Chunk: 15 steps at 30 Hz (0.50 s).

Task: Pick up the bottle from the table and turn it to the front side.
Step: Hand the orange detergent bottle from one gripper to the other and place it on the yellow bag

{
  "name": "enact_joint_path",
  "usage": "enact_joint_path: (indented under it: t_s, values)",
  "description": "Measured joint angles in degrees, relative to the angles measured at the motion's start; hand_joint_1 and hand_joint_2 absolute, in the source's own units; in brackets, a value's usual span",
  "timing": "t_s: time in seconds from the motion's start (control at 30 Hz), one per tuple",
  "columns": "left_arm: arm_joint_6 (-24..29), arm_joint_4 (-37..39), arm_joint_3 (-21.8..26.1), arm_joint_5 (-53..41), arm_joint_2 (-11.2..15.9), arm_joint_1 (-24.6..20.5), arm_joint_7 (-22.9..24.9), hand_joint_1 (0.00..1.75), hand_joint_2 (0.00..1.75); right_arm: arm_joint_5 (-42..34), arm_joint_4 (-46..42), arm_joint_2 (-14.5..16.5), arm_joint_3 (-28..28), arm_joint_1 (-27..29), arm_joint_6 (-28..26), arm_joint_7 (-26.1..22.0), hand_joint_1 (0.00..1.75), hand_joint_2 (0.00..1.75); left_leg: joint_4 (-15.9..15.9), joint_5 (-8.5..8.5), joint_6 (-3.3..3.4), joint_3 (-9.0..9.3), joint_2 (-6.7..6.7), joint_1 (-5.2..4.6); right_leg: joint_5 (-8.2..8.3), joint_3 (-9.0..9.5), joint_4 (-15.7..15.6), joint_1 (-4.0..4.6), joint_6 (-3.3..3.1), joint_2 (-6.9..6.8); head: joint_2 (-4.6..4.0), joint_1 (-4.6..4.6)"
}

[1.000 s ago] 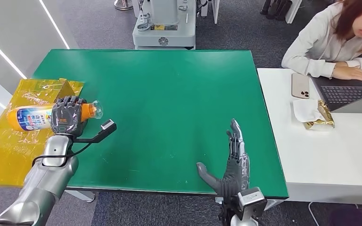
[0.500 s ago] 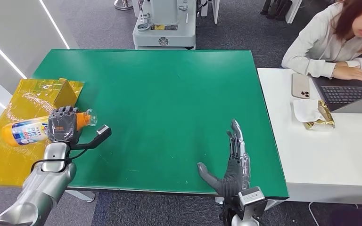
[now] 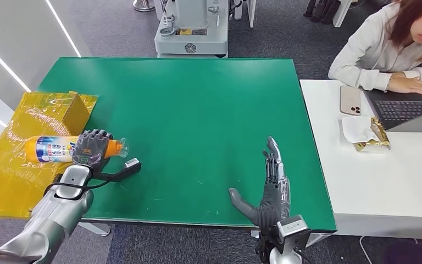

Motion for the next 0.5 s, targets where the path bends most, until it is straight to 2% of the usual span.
enact_joint_path:
  t_s: [0.27, 0.5]
  values:
    - [-4.5, 0.4, -6.4, 0.0, -0.8, -1.2, -4.2, 1.75, 1.75, 1.0, -0.7, 0.0, 0.0, 0.6, 0.0, 0.4, 0.00, 1.75, 0.0, 0.00, 0.00, 0.01, 0.00, 0.00, 0.00, 0.00, 0.0, 0.00, 0.00, 0.00, 0.00, 0.02]
    - [-7.0, 1.1, -10.4, 0.0, -1.9, -1.9, -5.3, 1.75, 1.75, 2.6, -2.0, 0.0, -0.1, 1.8, -0.3, 1.2, 0.00, 1.75, 0.0, 0.00, 0.00, 0.01, 0.02, 0.00, 0.00, -0.01, 0.0, 0.00, 0.00, 0.01, 0.00, 0.01]
